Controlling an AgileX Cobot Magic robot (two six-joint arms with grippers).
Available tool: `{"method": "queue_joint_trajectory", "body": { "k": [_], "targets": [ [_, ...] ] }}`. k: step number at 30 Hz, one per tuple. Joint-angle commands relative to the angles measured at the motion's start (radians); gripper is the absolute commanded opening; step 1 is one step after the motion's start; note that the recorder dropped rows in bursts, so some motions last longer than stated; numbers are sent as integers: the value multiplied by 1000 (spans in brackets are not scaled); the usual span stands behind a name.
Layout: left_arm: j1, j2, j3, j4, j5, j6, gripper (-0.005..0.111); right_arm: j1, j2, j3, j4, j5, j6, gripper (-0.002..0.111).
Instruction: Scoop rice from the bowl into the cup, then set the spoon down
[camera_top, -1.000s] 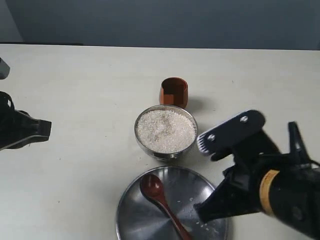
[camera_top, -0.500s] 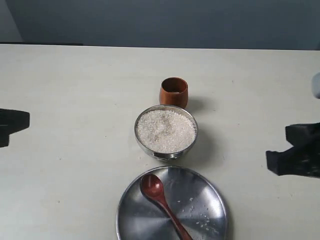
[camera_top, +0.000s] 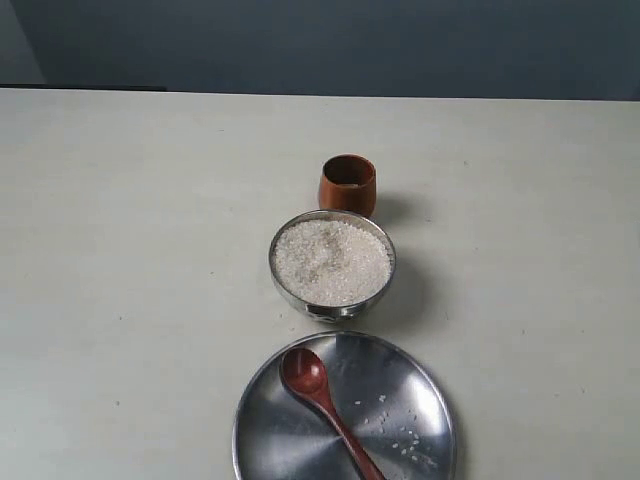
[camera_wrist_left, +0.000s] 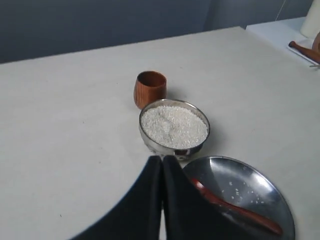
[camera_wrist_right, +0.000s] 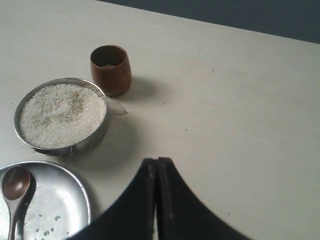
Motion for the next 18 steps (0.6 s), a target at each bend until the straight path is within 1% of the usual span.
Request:
{"method": "queue_joint_trajectory", "body": {
  "k": [1,5,10,14,18],
  "targets": [
    [-2,-116,1,42,8,0,1,3,-60,3,-16,9,-57,0],
    [-2,-188,1,129,10,0,1,3,-96,3,-13,17,-78,0],
    [-2,-230,1,245,26,0,1,3,-104,3,-17,66,-111,0],
    [-2,-233,2,298,70,0,1,3,-104,3,-31,71,-176,0],
    [-2,-233,19,328,91,-10,1,3,-104,3,-65,80,-185,0]
  ]
}}
